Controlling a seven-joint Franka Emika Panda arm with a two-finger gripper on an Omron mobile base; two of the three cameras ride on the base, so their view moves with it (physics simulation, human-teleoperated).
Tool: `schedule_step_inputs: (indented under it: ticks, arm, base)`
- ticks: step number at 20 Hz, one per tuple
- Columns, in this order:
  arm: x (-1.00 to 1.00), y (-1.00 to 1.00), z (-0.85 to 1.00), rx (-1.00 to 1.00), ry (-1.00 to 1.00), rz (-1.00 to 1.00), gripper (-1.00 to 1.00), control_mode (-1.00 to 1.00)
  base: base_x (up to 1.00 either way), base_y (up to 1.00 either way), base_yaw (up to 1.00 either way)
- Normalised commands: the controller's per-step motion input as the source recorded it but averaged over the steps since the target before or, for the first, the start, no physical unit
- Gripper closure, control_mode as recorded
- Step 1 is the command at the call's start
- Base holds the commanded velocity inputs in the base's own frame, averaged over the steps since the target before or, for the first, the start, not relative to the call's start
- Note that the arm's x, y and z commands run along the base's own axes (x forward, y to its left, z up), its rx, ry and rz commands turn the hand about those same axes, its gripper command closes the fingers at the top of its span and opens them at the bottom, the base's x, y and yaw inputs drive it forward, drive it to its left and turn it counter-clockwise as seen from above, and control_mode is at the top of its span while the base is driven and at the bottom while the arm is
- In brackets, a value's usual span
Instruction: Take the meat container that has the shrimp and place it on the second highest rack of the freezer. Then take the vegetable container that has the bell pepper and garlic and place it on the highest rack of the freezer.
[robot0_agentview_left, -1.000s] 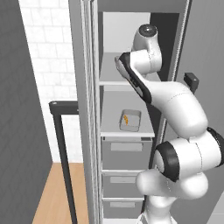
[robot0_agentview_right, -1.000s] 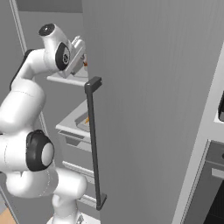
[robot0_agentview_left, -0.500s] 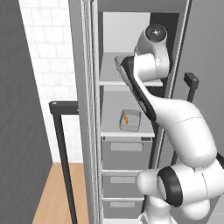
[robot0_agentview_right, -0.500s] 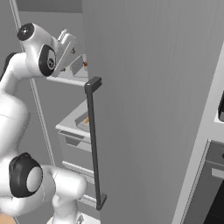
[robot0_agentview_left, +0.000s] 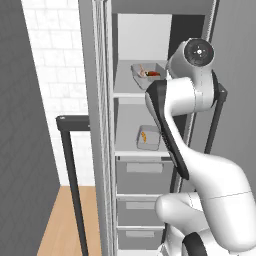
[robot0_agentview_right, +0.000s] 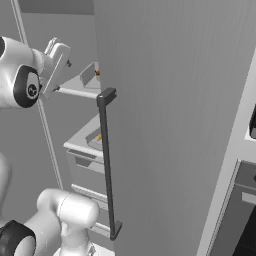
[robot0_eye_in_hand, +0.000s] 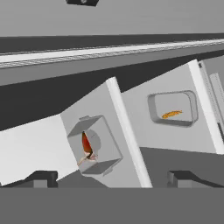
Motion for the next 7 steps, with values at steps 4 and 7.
schedule_step_inputs:
  ticks: [4, 7]
  arm:
    - [-1.00, 0.06, 0.10, 0.14, 0.20, -0.15, -1.00, -1.00]
    - [-1.00, 0.01, -0.03, 0.16, 0.31, -0.11, -1.00, -1.00]
  base:
    - [0.00, 0.00, 0.00]
    - [0.00, 0.00, 0.00]
